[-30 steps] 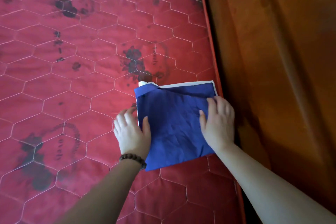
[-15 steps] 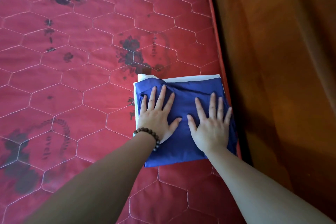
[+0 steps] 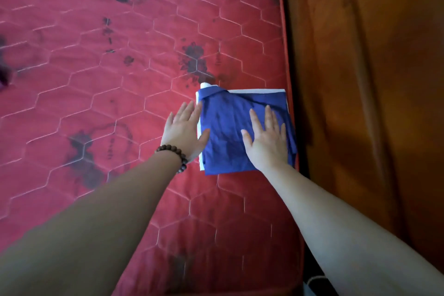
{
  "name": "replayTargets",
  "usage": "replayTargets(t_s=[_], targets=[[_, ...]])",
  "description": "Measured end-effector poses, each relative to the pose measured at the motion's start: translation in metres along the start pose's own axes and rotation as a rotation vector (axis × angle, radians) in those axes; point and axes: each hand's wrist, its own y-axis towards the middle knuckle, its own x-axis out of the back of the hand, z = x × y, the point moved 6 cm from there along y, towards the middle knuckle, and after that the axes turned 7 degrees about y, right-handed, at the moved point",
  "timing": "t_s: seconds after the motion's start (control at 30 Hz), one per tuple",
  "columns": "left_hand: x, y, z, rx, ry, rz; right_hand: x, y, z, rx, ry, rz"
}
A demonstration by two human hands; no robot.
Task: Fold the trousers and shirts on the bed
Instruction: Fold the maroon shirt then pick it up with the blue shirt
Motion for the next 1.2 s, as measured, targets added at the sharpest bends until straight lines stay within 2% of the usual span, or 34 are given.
replayTargets(t_s=[0.2,0.4,0.6,0.8,1.0,1.2], targets=[[0.059,-0.084,0.084,0.168,0.023,-0.043,0.008,-0.037,0.093,0.08,0.023,-0.007],[0.114,-0.173,0.241,0.351,0.039,-0.097,-0.018,-0.072,0.262,0.25,0.024,0.056],[0.13,-0.221,0.417,0.396,0.049,-0.073,-0.08,-0.109,0.439,0.269,0.021,0.074],[0.131,-0.266,0.554,0.388,0.054,0.023,-0.154,-0.151,0.585,0.268,0.044,0.192],[0.142,-0.258,0.646,0.392,0.099,0.016,-0.202,-0.143,0.656,0.315,-0.005,0.249],[0.152,-0.195,0.719,0.454,0.138,-0.104,-0.246,-0.073,0.707,0.44,0.019,0.246]])
